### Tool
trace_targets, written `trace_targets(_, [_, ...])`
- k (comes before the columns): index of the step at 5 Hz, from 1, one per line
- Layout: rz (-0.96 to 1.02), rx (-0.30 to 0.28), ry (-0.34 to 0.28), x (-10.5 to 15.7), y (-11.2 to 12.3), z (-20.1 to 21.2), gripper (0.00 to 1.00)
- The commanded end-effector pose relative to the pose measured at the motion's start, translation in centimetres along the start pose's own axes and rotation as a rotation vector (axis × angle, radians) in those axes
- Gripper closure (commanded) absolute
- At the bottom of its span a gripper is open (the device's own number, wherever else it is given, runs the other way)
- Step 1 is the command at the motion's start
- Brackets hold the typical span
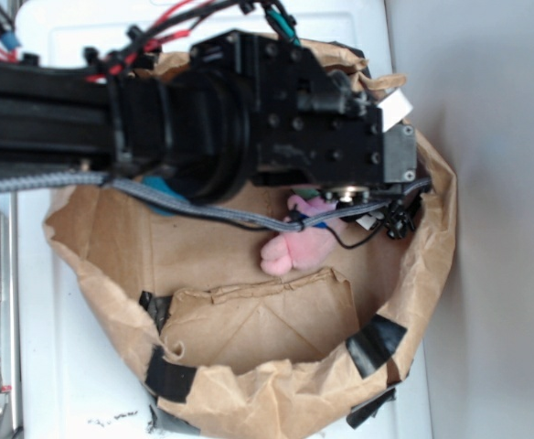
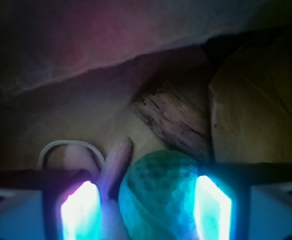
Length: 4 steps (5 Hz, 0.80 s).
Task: Grab the green ball.
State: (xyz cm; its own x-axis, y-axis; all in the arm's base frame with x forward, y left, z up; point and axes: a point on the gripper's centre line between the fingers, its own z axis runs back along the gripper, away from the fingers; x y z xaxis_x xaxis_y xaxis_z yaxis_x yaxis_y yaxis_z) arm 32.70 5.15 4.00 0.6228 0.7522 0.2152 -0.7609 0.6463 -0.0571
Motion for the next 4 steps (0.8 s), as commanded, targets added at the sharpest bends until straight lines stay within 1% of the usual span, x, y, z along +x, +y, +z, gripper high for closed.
trace_targets(1, [-0.036, -0.092, 0.031, 0.0, 0.4, 3.7, 1.0])
trace_targets(2, [-0.08, -0.138, 0.149, 0.6, 1.6, 7.7, 1.0])
trace_targets(3, [-0.105, -0.152, 0.217, 1.4, 2.7, 9.6, 1.0])
trace_targets(4, [-0.133, -0.158, 0.234, 1.3, 3.2, 10.1, 1.0])
